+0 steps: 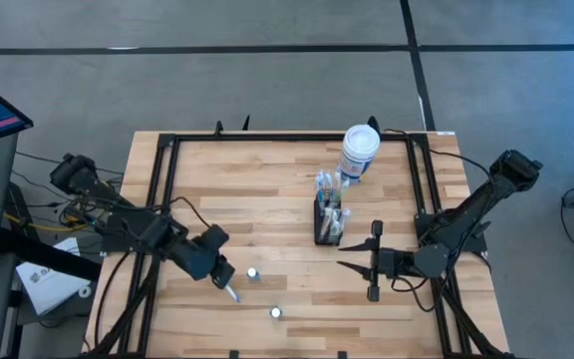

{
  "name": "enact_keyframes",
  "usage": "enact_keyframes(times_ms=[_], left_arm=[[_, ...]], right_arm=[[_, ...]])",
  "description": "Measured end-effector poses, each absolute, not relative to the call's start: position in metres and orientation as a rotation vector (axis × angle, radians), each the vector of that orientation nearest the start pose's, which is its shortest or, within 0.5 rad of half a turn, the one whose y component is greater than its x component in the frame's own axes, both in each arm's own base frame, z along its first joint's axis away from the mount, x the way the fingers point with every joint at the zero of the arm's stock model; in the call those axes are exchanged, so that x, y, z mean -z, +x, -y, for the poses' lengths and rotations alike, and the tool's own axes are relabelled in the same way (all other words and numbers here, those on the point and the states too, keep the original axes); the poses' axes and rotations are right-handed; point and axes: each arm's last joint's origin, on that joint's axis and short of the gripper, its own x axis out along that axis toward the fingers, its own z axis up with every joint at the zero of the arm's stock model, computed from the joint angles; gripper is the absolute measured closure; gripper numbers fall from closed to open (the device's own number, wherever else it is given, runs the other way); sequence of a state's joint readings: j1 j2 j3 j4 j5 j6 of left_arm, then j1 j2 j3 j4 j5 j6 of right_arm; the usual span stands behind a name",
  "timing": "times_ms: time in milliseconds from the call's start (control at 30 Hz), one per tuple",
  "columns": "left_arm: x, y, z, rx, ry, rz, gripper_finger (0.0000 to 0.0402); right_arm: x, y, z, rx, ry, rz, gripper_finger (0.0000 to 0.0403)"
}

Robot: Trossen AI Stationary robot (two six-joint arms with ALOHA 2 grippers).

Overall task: Pick & Place toothbrushing station
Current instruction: Put the blue toothbrush into the wire mesh organizer

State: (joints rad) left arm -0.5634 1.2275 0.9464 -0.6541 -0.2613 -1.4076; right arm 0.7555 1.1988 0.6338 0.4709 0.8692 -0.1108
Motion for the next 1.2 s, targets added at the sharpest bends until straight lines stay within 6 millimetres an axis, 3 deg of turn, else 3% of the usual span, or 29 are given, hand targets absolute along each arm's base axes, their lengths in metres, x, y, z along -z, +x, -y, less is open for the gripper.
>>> enact_keyframes(times_ms=[100, 167, 467, 800, 1200], left_arm=[[-0.288, 0.212, 0.125, -0.408, -0.899, -0.916, 0.0401], [-0.292, 0.212, 0.125, -0.469, -0.873, -0.968, 0.0401], [-0.242, 0.218, 0.131, -0.567, -0.843, -1.276, 0.0401], [-0.207, 0.209, 0.123, -0.634, -0.819, -1.313, 0.0392], [-0.191, 0.206, 0.118, -0.657, -0.820, -1.294, 0.0289]], right_arm=[[-0.261, 0.196, -0.155, 0.110, -0.179, -0.071, 0.0282], [-0.261, 0.196, -0.155, 0.110, -0.179, -0.071, 0.0282], [-0.261, 0.196, -0.155, 0.110, -0.179, -0.071, 0.0282], [-0.261, 0.197, -0.154, 0.117, -0.156, -0.070, 0.0282], [-0.261, 0.197, -0.154, 0.117, -0.145, -0.069, 0.0282]])
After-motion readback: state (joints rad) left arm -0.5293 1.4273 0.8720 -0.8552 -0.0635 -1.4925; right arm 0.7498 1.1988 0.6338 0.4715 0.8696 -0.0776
